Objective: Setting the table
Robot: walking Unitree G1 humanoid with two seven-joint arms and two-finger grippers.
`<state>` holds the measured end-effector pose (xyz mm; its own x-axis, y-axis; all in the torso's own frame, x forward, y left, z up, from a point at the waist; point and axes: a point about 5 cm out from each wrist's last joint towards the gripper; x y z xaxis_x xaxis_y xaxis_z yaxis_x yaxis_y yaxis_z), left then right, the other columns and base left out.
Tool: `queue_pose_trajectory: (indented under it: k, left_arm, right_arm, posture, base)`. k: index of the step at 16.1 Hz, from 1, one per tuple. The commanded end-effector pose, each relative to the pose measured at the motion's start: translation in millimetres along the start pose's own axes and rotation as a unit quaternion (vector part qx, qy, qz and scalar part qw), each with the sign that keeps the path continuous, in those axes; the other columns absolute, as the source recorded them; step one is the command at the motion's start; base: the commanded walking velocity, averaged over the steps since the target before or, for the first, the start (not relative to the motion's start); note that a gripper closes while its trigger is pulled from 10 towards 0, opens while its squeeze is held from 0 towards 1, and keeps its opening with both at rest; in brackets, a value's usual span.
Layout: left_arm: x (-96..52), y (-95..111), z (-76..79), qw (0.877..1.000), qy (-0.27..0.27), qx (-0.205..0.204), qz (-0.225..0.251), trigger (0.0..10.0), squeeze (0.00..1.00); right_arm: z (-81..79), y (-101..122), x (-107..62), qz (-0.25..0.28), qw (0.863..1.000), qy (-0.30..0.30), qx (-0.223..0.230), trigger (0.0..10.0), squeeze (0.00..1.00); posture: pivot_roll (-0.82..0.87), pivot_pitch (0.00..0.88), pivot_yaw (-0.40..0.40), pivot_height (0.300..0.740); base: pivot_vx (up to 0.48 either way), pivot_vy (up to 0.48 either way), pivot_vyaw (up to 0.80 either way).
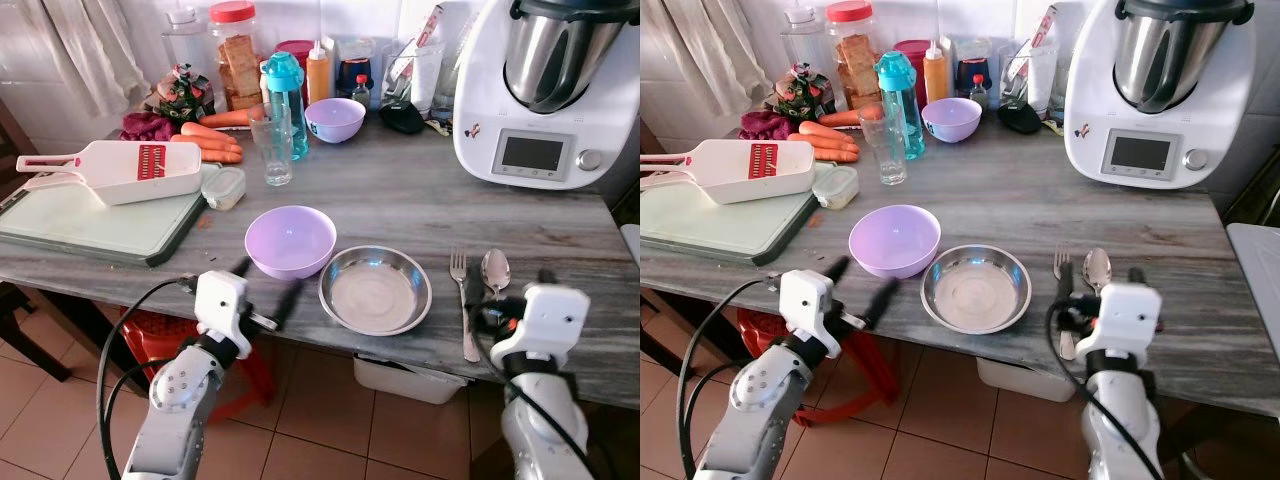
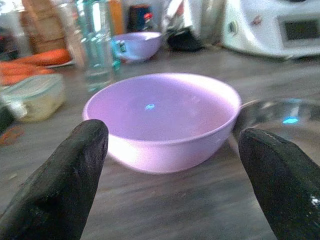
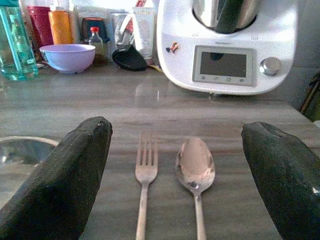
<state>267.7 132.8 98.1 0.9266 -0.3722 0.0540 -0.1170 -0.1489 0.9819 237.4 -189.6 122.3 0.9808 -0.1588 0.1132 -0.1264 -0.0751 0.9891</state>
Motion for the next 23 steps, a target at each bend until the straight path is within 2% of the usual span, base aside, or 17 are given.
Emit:
queue_pose_trajectory:
  k: [1,4,6,8,10,16,23]
  left_arm:
    - [0.9,-2.1,-3.5,1.000,0.020,0.018,-0.013,10.0,0.00]
    - [7.8,-0.7,-7.3,0.999,0.037,0.023,-0.013,10.0,0.00]
    - [10.5,-0.3,-7.0,0.998,0.052,0.025,-0.012,10.0,0.00]
    - [12.7,1.5,-3.7,0.997,0.066,0.023,-0.011,10.0,0.00]
    - [11.4,1.6,-8.2,0.996,0.086,0.027,-0.010,10.0,0.00]
    - [8.7,0.8,-10.3,0.995,0.094,0.026,-0.018,10.0,0.00]
    - [6.7,-0.8,-9.2,0.995,0.093,0.025,-0.023,10.0,0.00]
  right_arm:
    - [-3.8,-1.5,0.3,-0.001,1.000,0.006,0.004,10.0,0.00]
    - [-8.6,-3.1,8.5,0.002,1.000,0.002,0.018,10.0,0.00]
    - [-18.2,2.1,13.9,0.014,0.999,0.019,0.029,10.0,0.00]
    - [-19.2,3.7,16.4,0.019,0.999,0.022,0.031,10.0,0.00]
    - [-15.7,2.9,13.8,0.021,0.999,0.019,0.030,10.0,0.00]
    - [-17.9,-2.1,9.2,0.006,0.999,0.037,0.030,10.0,0.00]
    - [-18.6,-4.4,9.9,-0.003,0.998,0.040,0.042,10.0,0.00]
  posture:
    - [0.05,0.000,0.059,0.740]
    - [0.06,0.000,0.051,0.740]
    - [0.06,0.000,0.052,0.740]
    - [0.06,0.000,0.044,0.740]
    - [0.06,0.000,0.042,0.740]
    - [0.07,0.000,0.033,0.740]
    - [0.08,0.000,0.031,0.740]
  base:
    - [0.000,0.000,0.00]
    - [0.000,0.000,-0.80]
    - [0.000,0.000,-0.64]
    - [0.000,0.000,0.00]
    - [0.000,0.000,0.00]
    - [0.000,0.000,0.00]
    - [-0.252,0.000,0.00]
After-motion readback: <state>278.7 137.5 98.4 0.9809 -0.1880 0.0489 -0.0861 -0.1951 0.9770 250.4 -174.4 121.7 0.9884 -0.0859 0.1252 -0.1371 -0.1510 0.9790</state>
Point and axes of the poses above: a point about 5 cm out from each wrist's last joint towards the gripper, its own x axis pointing out of the wrist towards the gripper, its own y axis along the axis of the wrist's last joint, z = x × y, and after that the axes turned 9 degrees about x, right-handed
